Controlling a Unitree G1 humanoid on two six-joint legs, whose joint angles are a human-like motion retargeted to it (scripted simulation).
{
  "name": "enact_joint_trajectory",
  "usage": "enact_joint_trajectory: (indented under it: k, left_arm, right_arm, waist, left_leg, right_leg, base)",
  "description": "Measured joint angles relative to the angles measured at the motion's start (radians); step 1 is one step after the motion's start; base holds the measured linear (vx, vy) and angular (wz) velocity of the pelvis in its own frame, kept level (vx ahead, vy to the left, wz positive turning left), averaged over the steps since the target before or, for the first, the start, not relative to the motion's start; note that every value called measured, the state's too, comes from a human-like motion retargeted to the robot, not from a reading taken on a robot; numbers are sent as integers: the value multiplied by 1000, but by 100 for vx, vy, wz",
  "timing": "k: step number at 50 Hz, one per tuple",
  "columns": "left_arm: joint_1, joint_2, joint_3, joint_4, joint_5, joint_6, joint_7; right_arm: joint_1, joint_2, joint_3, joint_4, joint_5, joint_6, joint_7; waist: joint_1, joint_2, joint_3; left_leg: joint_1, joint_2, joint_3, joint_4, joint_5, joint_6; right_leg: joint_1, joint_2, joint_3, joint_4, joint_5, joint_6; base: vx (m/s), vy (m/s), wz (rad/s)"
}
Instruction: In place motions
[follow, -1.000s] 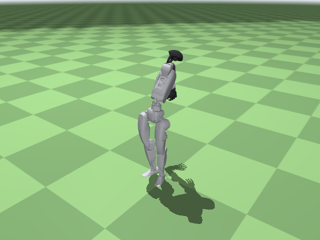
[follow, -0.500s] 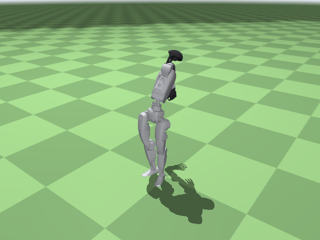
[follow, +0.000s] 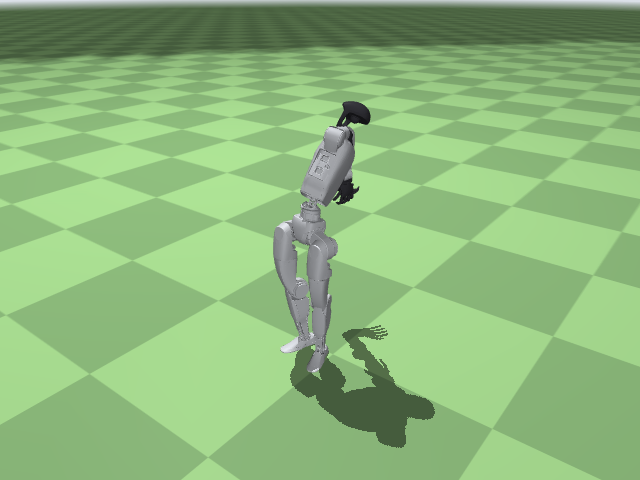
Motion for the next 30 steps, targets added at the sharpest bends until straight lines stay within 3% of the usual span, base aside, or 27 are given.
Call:
enact_joint_trajectory:
  k: [10,17,24,30]
  left_arm:
    - [0,0,0,-281,-77,-142,-120]
    - [0,0,0,-420,-39,-193,-173]
    - [0,0,0,-341,-6,-142,-199]
    - [0,0,0,-63,-45,-13,-72]
  right_arm:
    - [-15,-331,103,42,0,0,0]
    - [-62,-412,127,108,0,0,0]
    - [-85,-314,134,130,0,0,0]
    - [-66,-38,49,130,0,0,0]
  waist:
    - [111,-2,-119]
    - [123,2,-132]
    - [122,6,-88]
    - [93,6,28]
  left_leg:
    - [4,-4,9,-2,4,-4]
    - [-21,-5,14,-5,10,-4]
    - [-26,-19,-6,-2,12,0]
    - [-12,-34,-55,-2,17,7]
  right_leg:
    - [13,-10,-3,-5,-2,4]
    - [-4,-12,-11,-14,2,5]
    - [-4,-24,-21,-12,-1,5]
    - [20,-31,-62,-10,-10,5]
  base:
    - [0,0,0]
    - [0,0,0]
    - [-3,5,11]
    - [-2,6,45]
